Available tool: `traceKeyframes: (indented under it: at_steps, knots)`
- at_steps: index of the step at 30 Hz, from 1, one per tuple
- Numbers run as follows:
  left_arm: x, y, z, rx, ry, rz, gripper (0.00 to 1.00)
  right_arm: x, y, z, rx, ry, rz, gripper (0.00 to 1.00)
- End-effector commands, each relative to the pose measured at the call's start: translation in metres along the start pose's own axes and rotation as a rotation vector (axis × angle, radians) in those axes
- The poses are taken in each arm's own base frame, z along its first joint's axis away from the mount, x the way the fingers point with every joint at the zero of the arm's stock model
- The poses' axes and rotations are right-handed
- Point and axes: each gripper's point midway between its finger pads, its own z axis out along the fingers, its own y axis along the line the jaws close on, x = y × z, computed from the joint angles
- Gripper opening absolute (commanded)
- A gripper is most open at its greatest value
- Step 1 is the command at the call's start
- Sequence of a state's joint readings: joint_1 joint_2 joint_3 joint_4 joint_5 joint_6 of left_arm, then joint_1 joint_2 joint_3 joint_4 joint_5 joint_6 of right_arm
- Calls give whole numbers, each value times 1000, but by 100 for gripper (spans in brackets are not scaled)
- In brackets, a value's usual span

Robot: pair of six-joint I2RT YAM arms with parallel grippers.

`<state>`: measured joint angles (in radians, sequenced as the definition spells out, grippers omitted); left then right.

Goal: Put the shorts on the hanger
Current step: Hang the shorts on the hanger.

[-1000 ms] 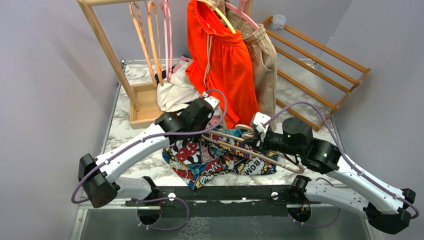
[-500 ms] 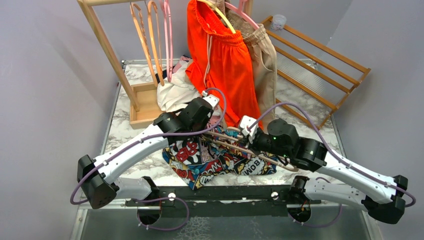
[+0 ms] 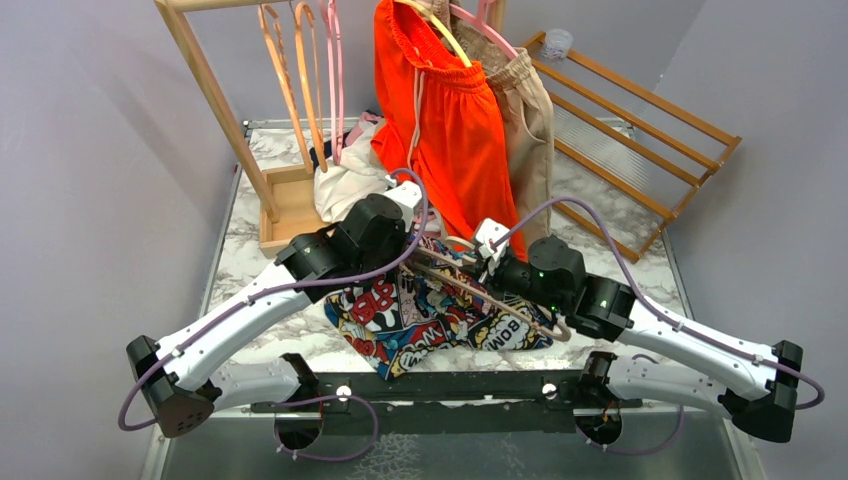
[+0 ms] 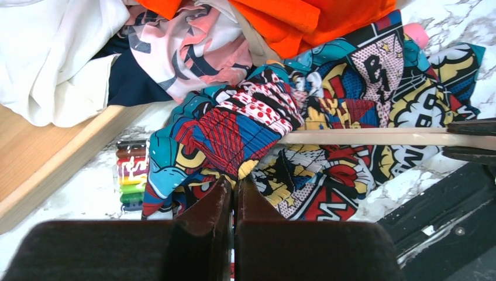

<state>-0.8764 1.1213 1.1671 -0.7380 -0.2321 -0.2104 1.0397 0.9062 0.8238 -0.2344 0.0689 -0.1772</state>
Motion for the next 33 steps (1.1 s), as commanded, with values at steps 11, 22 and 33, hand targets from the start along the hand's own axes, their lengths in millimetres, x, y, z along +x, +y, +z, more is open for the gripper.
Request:
traceKeyframes:
  at_steps: [11, 22, 33]
  knots:
    - [-21, -24, -17, 140, -66, -64, 0, -24, 27, 32, -118, -134, 111, 1]
    - [-39, -38, -31, 224, -115, -80, 0, -18, 36, 55, -146, -95, 158, 1]
    - [-31, -52, -35, 315, -123, -115, 0, -28, 41, 49, -159, -260, 267, 1]
